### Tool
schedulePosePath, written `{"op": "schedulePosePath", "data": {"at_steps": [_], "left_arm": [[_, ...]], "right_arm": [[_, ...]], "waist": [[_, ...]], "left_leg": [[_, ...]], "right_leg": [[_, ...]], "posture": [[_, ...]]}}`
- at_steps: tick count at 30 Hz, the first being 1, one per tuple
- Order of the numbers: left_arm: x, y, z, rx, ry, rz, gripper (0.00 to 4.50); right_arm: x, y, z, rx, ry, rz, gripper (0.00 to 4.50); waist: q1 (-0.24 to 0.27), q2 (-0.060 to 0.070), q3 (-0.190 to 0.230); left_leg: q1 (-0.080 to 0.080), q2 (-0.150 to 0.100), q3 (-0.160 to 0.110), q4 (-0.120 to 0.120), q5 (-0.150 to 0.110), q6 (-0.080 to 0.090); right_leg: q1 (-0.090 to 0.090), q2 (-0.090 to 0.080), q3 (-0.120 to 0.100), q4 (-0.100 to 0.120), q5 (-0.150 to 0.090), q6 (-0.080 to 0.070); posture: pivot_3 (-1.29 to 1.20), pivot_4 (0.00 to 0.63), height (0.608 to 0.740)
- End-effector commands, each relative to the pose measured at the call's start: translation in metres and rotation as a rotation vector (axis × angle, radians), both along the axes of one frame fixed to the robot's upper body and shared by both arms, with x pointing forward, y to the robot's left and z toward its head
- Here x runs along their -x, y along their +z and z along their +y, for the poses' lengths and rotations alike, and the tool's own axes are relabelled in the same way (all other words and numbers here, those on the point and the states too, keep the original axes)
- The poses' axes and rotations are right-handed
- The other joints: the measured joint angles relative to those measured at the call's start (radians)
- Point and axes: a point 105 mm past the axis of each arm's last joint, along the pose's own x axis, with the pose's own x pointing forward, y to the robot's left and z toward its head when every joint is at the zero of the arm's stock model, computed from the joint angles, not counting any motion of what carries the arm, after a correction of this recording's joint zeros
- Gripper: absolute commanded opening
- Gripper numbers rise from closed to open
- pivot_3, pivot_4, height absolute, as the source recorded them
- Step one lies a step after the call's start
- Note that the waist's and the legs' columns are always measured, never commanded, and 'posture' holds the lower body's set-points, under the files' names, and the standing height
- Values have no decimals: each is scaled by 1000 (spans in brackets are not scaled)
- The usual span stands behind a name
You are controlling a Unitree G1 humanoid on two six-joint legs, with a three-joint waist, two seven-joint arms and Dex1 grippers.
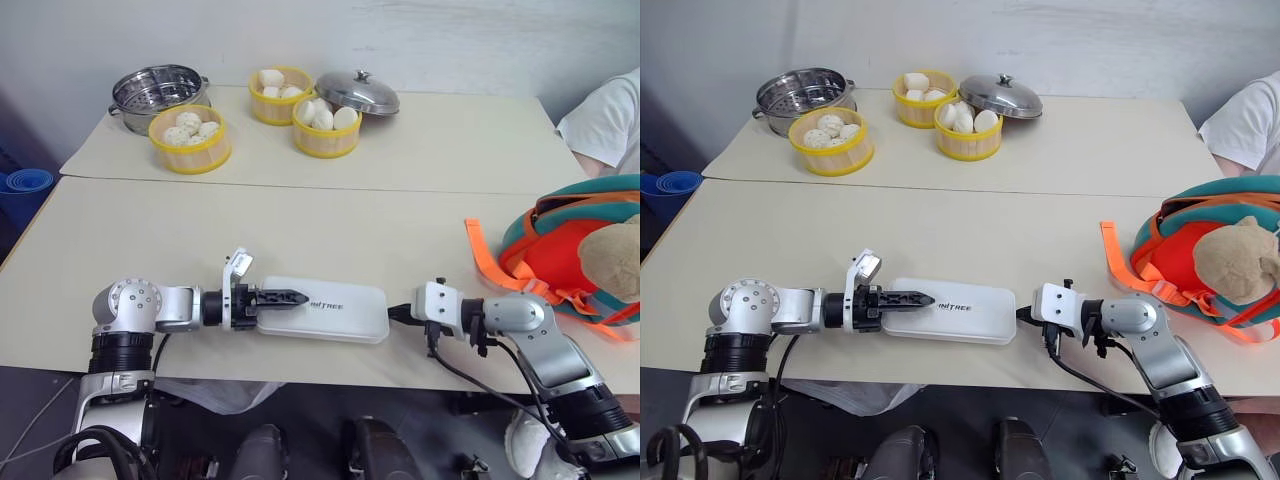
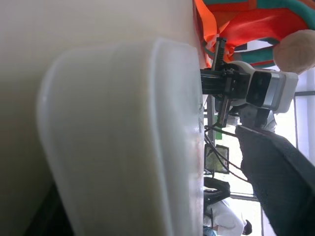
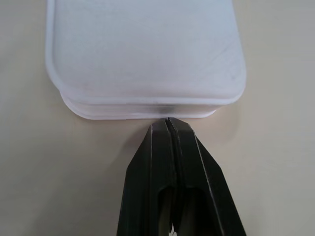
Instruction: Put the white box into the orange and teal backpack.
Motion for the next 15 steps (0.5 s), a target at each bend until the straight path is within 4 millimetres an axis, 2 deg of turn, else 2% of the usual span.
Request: {"op": "schedulePosePath", "data": {"at_steps": [1, 5, 6, 8, 10, 12, 15], "left_arm": [[7, 2, -12, 51, -55, 20, 2636], [5, 11, -9, 47, -43, -41, 1457], [4, 15, -8, 43, -40, -84, 1284], [5, 26, -7, 49, -49, -190, 1236], [4, 33, -6, 61, -47, -284, 1236], [6, 41, -4, 47, -76, -471, 1236], [20, 50, -5, 74, -220, -830, 1236]], "right_arm": [[7, -8, 2, 7, 19, 24, 0], [6, 4, -16, -78, -88, 15, 0], [9, 10, -23, -126, -125, 26, 0], [18, 16, -37, -195, -188, 51, 342], [32, 19, -47, -226, -218, 81, 871], [56, 15, -68, -226, -270, 122, 1573], [85, 17, -106, -290, -468, 139, 2568]], "waist": [[1, 0, 0], [10, 0, 0], [14, 0, 0], [21, 0, 1], [22, 1, 1], [23, 1, 1], [25, 2, 1]], "left_leg": [[0, 0, 0, 0, 0, 0], [-1, 0, -1, 1, 0, 0], [-1, 0, -1, 0, 0, 0], [-3, 0, -1, 0, 0, 0], [-3, 0, 0, -1, 0, 0], [-3, 0, 0, -2, 0, 0], [-3, 0, 0, -4, 0, -1]], "right_leg": [[0, 0, 0, 0, 0, 0], [0, 0, 0, 0, 0, 0], [0, 0, 0, 0, 0, 0], [-1, 0, 0, -1, 0, 0], [-2, 0, 0, -2, 0, 0], [-2, 0, 0, -3, 0, 0], [-1, 1, 0, -5, 0, 0]], "posture": [[0, 150, 740], [0, 150, 740], [0, 150, 740], [0, 150, 740], [0, 150, 740], [0, 150, 740], [0, 150, 740]]}}
